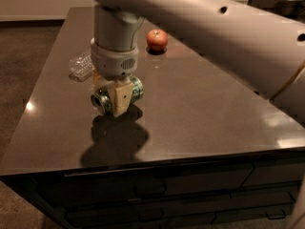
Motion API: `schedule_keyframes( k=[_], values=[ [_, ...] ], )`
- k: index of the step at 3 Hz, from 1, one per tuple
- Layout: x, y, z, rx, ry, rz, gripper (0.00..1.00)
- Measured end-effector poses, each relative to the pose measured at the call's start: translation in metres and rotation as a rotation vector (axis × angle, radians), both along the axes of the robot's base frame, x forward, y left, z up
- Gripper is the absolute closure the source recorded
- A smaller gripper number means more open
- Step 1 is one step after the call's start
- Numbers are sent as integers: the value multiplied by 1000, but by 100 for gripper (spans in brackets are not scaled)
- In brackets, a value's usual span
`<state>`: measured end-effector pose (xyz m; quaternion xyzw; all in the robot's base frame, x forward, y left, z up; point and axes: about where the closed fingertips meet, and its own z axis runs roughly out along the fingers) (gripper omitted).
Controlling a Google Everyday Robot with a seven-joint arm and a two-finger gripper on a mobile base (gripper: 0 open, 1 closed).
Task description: Place green can upright
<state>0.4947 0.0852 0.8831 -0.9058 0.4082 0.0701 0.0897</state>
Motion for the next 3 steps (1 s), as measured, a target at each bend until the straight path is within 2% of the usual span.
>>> schedule_keyframes(
  k=[1,2,3],
  values=[
    [20,-8,36,75,22,-113,100],
    [39,-20,76,190,58,-251,100],
    [56,-34,104,320,120,-383,100]
  ],
)
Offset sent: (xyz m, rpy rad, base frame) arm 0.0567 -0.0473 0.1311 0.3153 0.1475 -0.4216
